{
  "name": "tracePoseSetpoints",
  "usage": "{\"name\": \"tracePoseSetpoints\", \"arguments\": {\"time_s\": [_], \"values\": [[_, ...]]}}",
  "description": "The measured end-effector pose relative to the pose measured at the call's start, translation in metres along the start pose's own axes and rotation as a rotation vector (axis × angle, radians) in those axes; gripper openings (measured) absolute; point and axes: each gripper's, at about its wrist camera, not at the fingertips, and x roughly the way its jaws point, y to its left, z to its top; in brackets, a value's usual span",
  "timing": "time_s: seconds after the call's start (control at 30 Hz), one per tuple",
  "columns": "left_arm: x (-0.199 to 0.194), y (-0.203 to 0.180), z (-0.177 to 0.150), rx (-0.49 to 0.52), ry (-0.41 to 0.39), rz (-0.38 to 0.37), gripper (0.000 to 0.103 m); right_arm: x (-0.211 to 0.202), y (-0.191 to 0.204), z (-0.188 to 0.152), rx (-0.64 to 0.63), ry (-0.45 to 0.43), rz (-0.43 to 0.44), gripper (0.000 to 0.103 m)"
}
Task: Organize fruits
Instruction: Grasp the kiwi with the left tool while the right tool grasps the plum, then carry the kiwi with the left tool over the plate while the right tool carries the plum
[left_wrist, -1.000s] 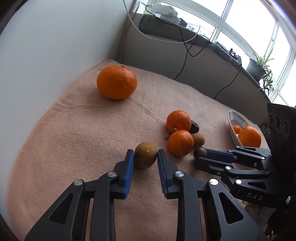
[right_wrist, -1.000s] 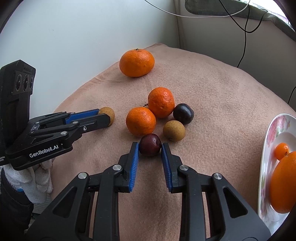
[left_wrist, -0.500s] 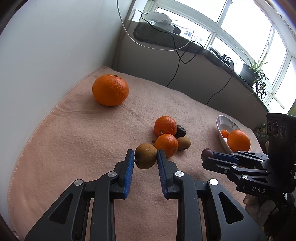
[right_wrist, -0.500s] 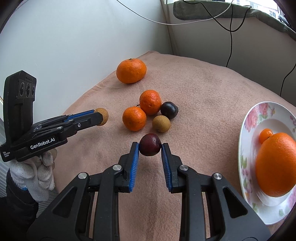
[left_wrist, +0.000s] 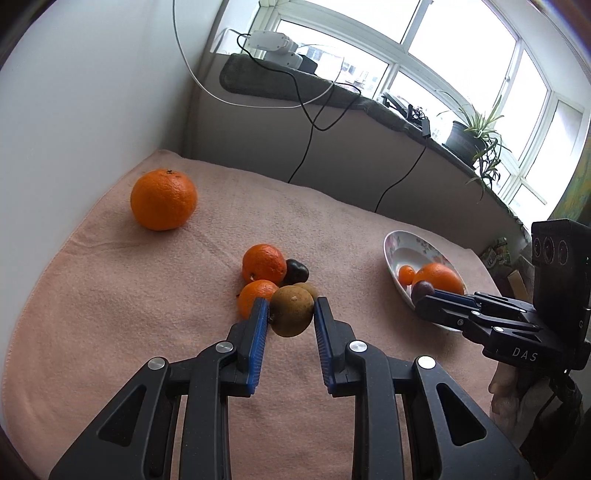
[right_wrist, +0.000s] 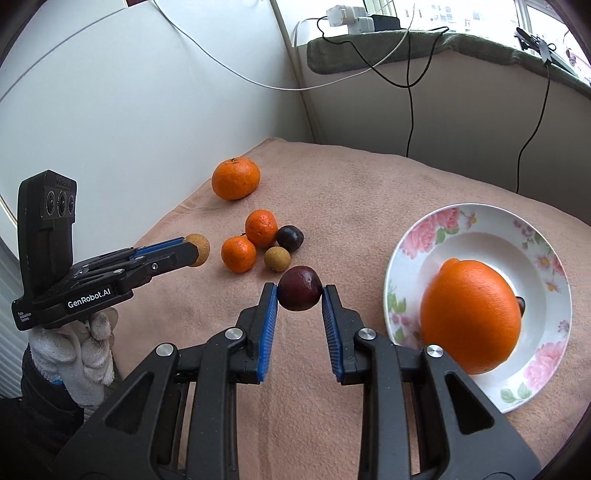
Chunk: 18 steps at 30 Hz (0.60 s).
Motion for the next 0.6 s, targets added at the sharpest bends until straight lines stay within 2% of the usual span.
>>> {"name": "tracePoseSetpoints", "arguments": {"time_s": [0.27, 0.6], "values": [[0.013, -0.032, 0.005, 0.044, 0.012, -0.06, 0.024, -0.037, -0.034, -0.008, 0.059, -0.053, -0.072, 0.026], [0.04, -0.066, 0.015, 0.089, 0.036, -0.111, 0.024, -0.063, -0.079, -0.022, 0.137, -0.076, -0.148, 0.026]]}}
